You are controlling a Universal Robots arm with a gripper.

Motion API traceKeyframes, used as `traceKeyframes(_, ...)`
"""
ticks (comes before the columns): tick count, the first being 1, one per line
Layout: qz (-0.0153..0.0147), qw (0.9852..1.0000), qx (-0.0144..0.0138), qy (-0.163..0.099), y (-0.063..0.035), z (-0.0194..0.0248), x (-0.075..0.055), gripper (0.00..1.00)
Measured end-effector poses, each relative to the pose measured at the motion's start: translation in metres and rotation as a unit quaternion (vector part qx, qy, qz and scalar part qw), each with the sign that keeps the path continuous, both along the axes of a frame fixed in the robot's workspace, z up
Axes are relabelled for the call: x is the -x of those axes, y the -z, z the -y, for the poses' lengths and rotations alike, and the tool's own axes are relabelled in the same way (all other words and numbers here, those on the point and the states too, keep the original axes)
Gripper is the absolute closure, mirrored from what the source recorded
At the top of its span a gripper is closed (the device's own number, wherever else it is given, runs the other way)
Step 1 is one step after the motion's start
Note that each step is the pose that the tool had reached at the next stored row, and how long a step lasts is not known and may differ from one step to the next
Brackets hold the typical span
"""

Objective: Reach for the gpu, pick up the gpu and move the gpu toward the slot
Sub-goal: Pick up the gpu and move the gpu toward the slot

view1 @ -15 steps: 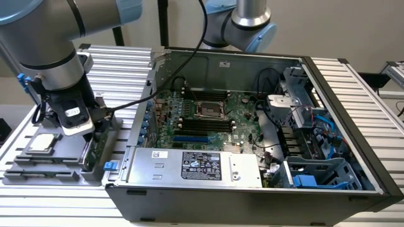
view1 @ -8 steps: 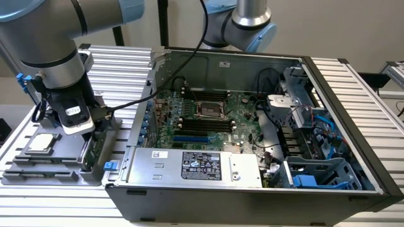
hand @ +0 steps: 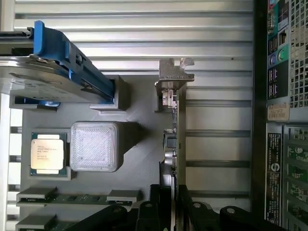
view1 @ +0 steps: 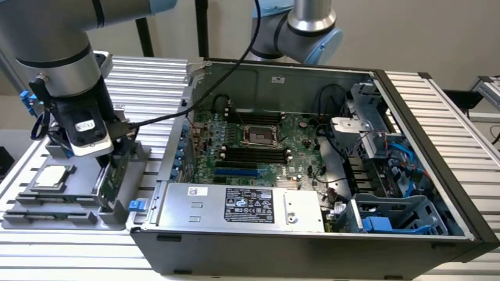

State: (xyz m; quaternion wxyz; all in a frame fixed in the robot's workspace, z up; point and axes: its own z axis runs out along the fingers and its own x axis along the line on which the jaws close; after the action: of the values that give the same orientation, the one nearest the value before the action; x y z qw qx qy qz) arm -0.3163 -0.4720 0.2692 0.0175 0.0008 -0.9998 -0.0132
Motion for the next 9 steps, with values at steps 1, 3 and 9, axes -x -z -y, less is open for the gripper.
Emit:
traceKeyframes(1, -0.0004, 1.0, 0.0, 0.0, -0.0045, 0.0, 0.0, 0.74)
traceKeyframes(3, -0.0014, 1.0, 0.0, 0.0, -0.0139, 0.0, -0.001, 0.74)
traceKeyframes(9, -0.0025, 1.0, 0.0, 0.0, -0.0409, 0.0, -0.004, 0.74)
